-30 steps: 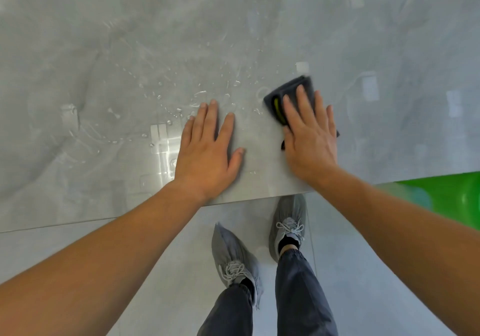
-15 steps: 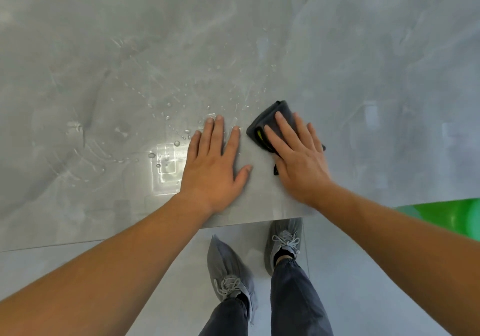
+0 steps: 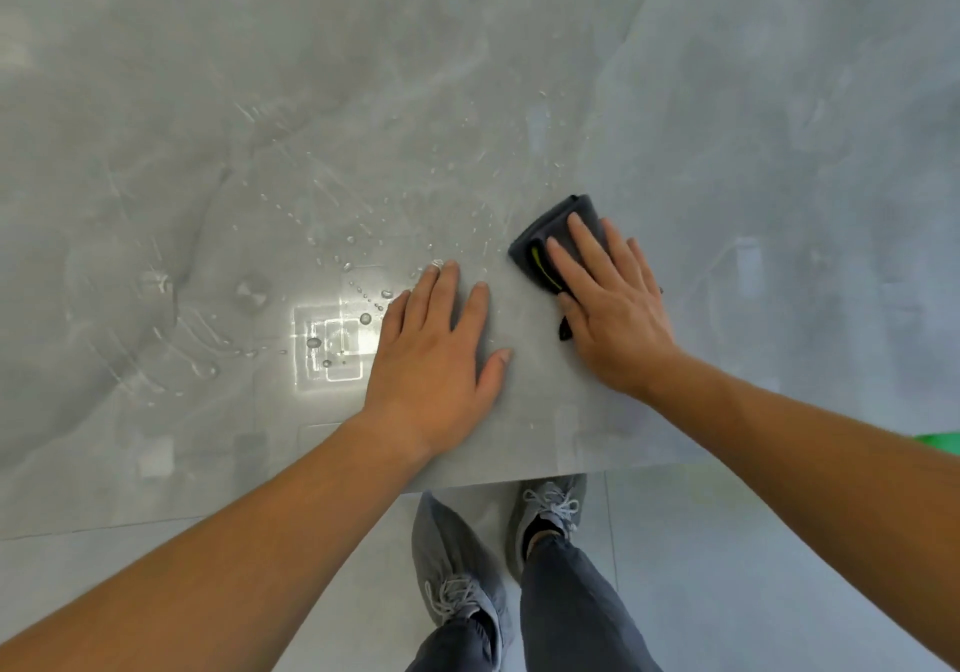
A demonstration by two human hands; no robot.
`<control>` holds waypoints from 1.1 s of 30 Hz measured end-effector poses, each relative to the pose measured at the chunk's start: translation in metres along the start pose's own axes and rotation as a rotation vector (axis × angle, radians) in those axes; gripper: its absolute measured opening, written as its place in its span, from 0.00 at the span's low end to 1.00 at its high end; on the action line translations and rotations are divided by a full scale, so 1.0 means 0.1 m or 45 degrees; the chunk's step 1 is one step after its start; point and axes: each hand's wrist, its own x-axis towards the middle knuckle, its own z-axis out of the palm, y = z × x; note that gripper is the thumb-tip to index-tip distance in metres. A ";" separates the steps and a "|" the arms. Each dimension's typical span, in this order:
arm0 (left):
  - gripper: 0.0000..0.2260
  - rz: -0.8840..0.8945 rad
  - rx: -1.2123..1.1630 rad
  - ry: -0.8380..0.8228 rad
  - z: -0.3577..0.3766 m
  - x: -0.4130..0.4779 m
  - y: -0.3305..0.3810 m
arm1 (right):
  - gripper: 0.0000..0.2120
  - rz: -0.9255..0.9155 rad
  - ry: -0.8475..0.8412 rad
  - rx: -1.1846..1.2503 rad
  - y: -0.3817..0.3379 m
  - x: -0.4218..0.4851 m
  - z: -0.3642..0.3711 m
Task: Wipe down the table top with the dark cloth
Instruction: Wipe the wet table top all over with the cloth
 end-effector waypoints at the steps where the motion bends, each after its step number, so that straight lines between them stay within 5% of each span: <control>1: 0.32 0.005 -0.013 0.006 -0.03 0.01 -0.01 | 0.26 -0.001 0.004 -0.014 0.09 0.11 -0.05; 6: 0.30 0.022 -0.065 0.088 -0.13 0.24 -0.10 | 0.27 0.448 0.184 0.146 0.28 0.86 -0.30; 13: 0.33 -0.070 -0.060 0.088 -0.39 0.94 -0.13 | 0.27 -0.075 0.010 0.037 0.24 0.60 -0.22; 20: 0.34 -0.132 -0.003 0.050 -0.65 1.61 -0.28 | 0.26 0.346 0.157 0.195 0.65 1.61 -0.59; 28: 0.36 -0.204 0.022 0.041 -0.67 1.76 -0.28 | 0.28 -0.125 0.030 0.034 0.55 1.26 -0.47; 33: 0.36 -0.219 0.019 0.037 -0.65 1.76 -0.26 | 0.27 0.159 0.112 0.129 0.77 2.02 -0.75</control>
